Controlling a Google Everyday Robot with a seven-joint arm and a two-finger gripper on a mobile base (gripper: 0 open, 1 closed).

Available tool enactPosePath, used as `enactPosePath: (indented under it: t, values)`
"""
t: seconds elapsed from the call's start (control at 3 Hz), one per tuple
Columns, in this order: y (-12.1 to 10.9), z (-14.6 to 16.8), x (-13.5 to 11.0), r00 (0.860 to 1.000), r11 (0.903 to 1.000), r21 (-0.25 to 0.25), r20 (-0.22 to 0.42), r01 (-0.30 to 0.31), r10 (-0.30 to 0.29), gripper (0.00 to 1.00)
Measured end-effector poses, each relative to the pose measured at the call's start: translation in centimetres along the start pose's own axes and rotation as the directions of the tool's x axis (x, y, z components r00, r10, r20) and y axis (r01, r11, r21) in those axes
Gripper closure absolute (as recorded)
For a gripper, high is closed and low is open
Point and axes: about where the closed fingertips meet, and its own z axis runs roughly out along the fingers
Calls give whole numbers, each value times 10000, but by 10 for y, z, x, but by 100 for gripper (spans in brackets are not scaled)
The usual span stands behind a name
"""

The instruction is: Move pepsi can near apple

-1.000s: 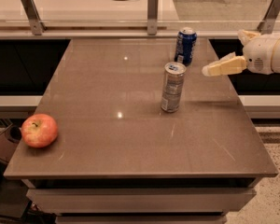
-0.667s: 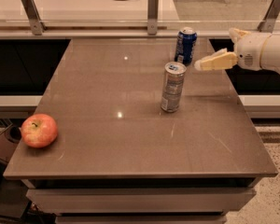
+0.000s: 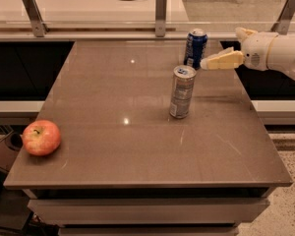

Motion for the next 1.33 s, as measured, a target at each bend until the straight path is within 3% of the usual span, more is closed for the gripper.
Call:
enactPosePath:
  t: [0.33,0.67,1.0,1.33]
  values:
    - [-6,13,-4,9960,9992,82,810,-398,390,0]
    - [-12,31,-10,9826,9972,84,1713,-744,719,0]
    - [-17,46,-16,9722,9965,11,2197,-835,812,0]
    - [-18,59,-18,9757,9973,-64,2069,-727,724,0]
